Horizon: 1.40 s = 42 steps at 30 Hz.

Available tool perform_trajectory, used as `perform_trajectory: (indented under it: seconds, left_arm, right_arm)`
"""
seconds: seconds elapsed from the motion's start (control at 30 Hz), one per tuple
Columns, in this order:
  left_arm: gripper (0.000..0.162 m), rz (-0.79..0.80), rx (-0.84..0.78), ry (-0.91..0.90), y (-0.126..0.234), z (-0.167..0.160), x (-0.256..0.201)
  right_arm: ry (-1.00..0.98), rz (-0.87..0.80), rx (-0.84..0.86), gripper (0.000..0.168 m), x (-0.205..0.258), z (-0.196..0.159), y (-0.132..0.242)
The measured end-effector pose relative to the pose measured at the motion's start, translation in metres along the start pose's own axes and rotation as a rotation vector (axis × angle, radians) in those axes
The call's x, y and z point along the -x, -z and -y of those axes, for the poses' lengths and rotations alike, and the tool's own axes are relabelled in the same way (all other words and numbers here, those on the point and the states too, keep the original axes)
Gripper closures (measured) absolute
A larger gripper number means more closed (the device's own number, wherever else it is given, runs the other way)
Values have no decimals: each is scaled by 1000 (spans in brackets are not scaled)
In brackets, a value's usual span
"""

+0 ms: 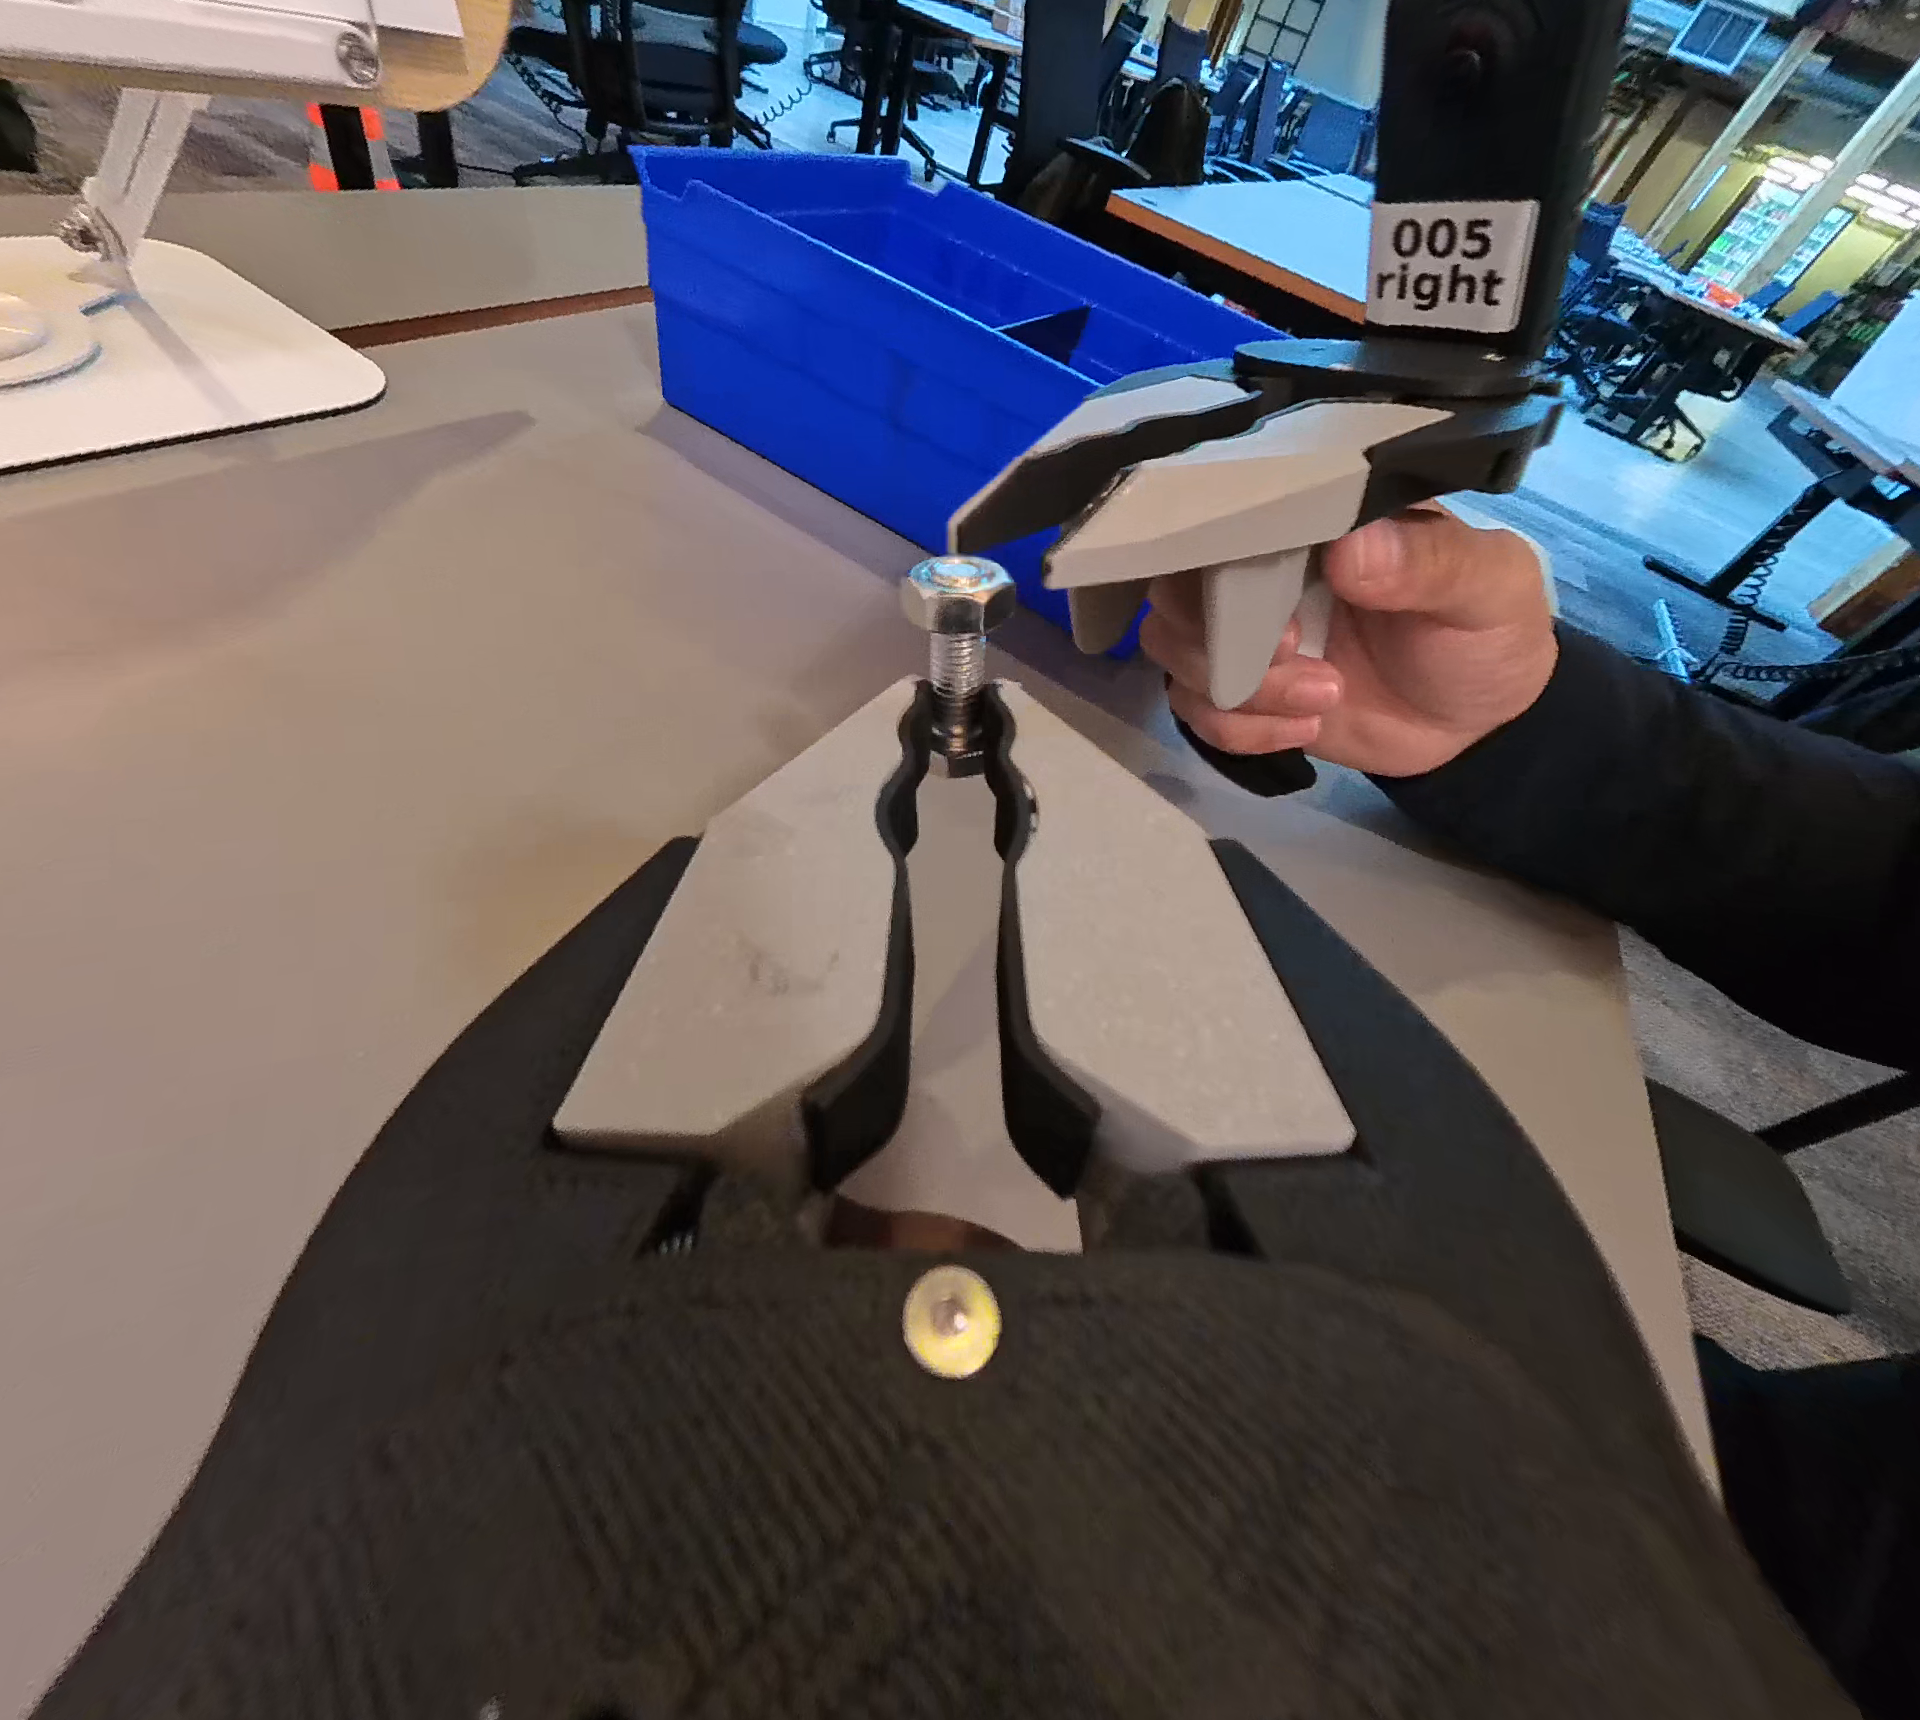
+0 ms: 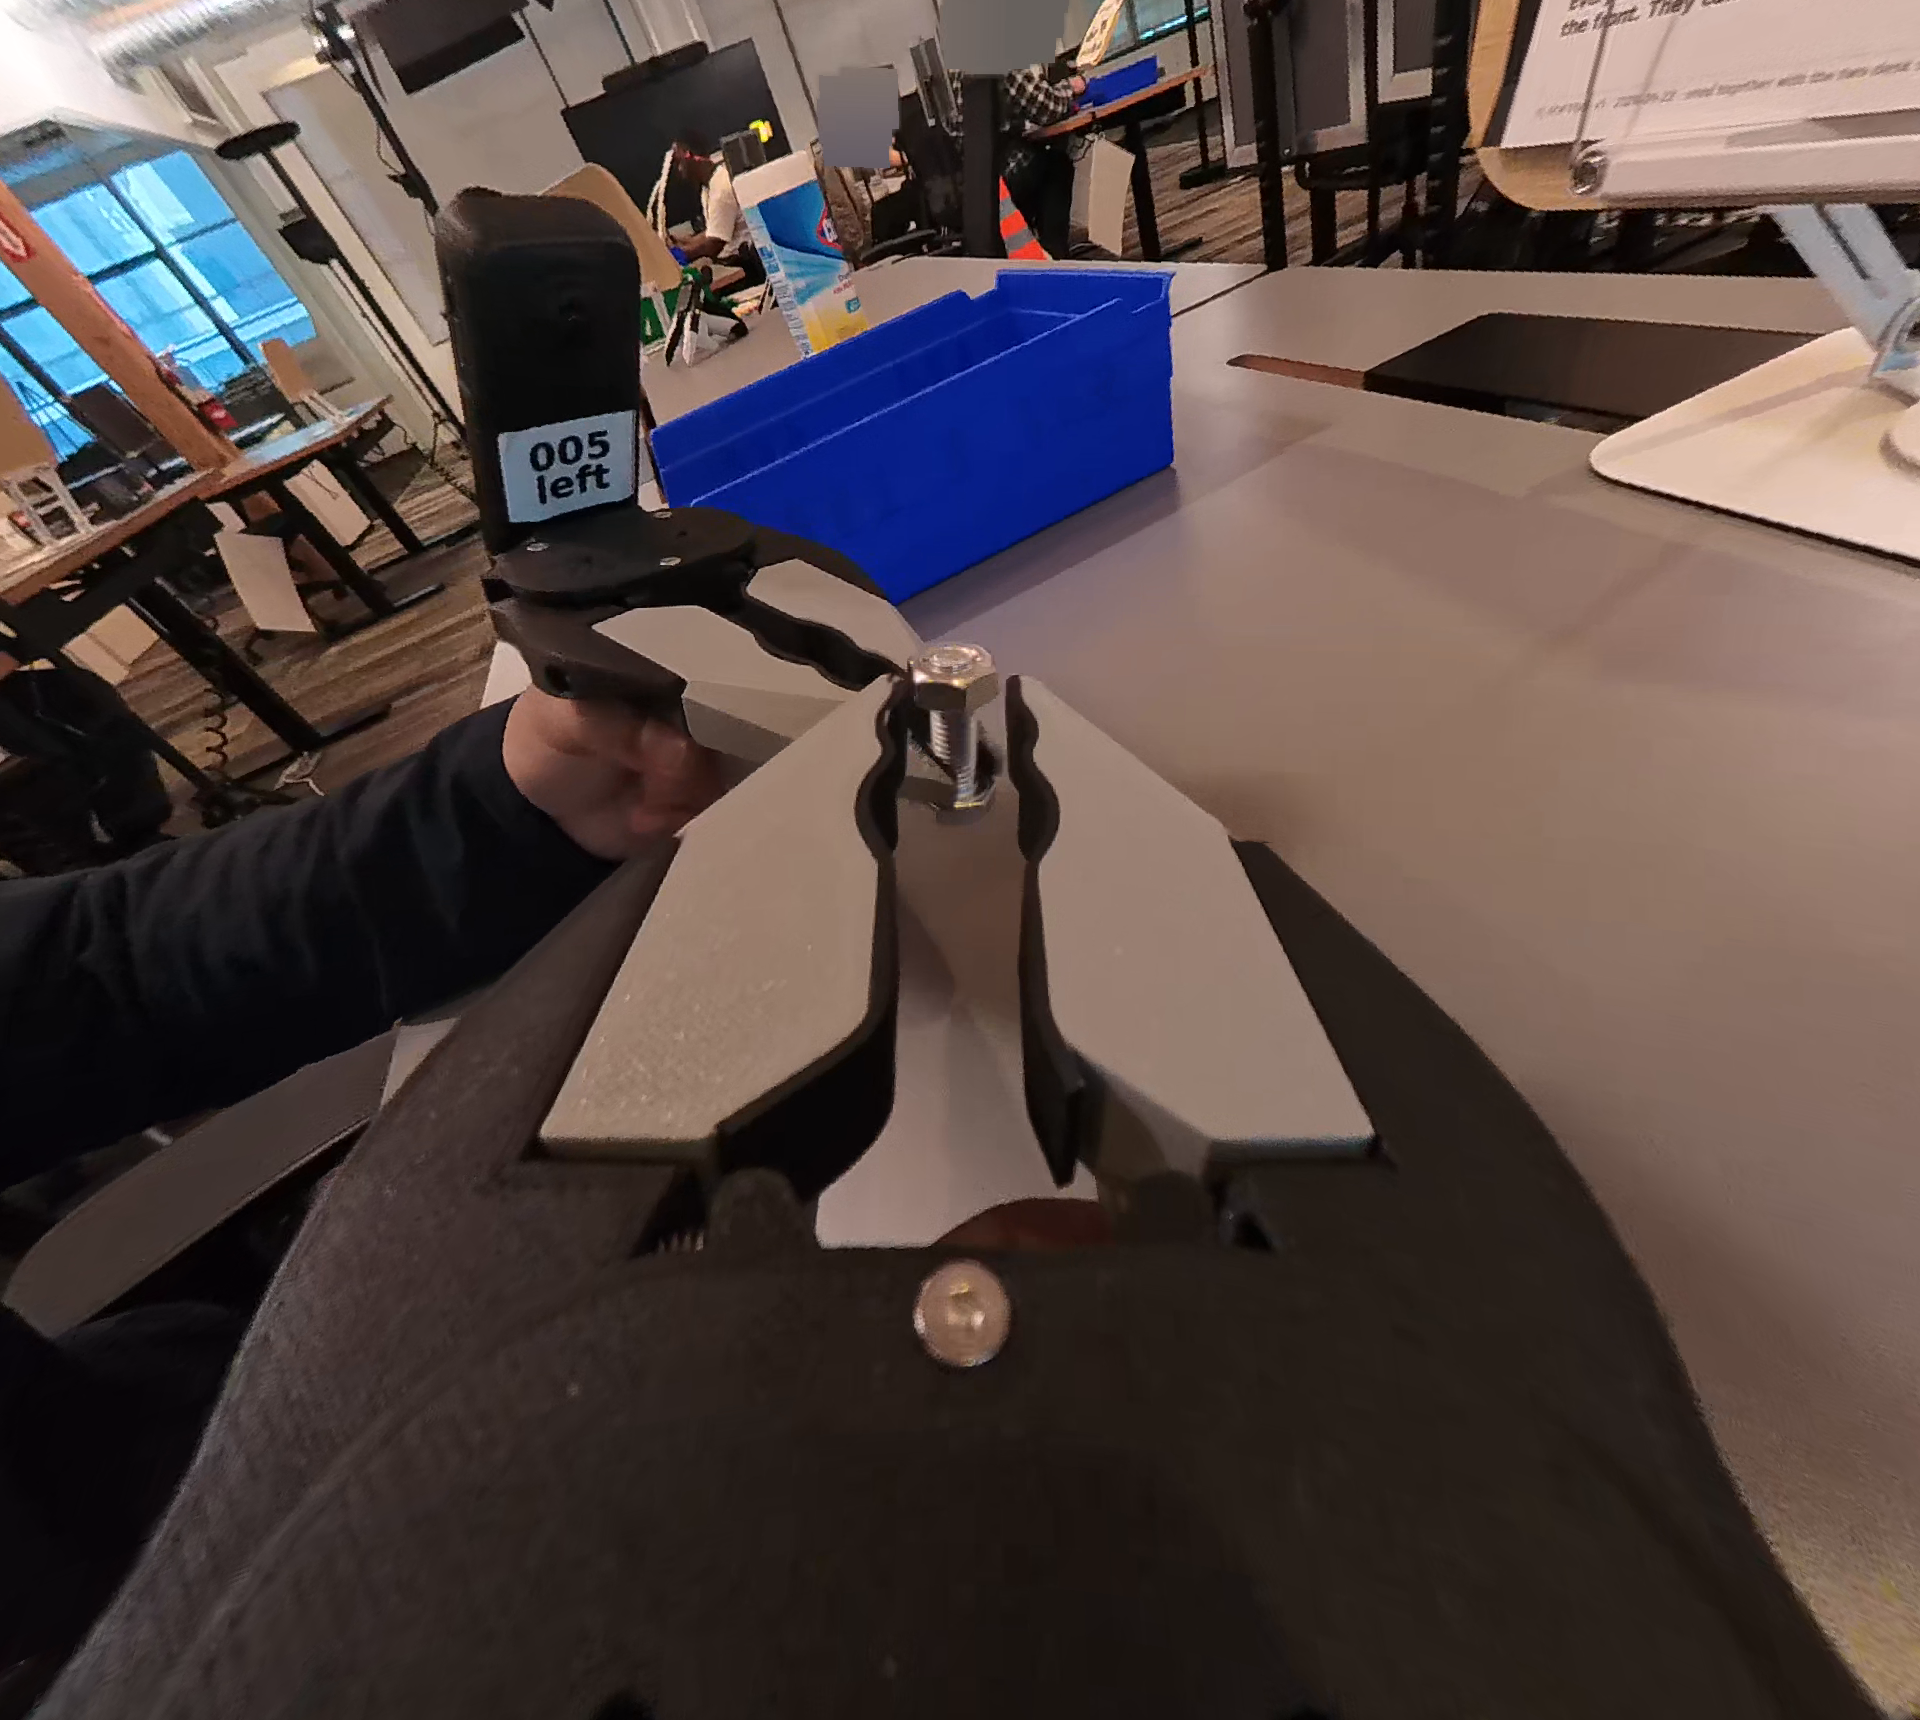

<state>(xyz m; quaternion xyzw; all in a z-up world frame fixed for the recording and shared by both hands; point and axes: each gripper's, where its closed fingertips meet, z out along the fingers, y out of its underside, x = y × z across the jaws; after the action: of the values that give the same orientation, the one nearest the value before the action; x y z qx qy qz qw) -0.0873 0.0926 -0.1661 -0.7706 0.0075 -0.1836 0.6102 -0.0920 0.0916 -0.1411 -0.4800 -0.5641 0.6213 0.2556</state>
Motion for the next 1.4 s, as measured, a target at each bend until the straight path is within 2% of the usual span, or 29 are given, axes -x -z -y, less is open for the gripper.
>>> perform_trajectory:
  seconds: [0.2, 0.3, 0.53, 0.73, 0.83, 1.13, 1.4]
  left_arm:
    - [155, -43, 57, -53, -11, -13, -17]
    - [155, -37, 68, -81, -14, -14, -19]
    - [155, -9, -3, 4, 0, 0, -2]
    - [155, -49, 48, -32, -10, -11, -16]
    - [155, -56, 78, -70, -16, -18, -23]
    - [155, -15, 6, -5, -1, -1, -4]
    - [155, -56, 77, -58, -15, -18, -21]
  right_arm:
    - [21, 25, 66, 142, 12, -18, -16]
    - [32, 14, 76, 145, 9, -18, -14]
    - [-9, 7, 6, 150, 0, 0, 0]
    - [-4, 39, 53, 143, 12, -14, -14]
    - [-2, 45, 84, 145, 13, -20, -16]
    - [-19, 23, 1, 150, 3, 1, 0]
    - [14, 40, 75, 143, 14, -18, -16]
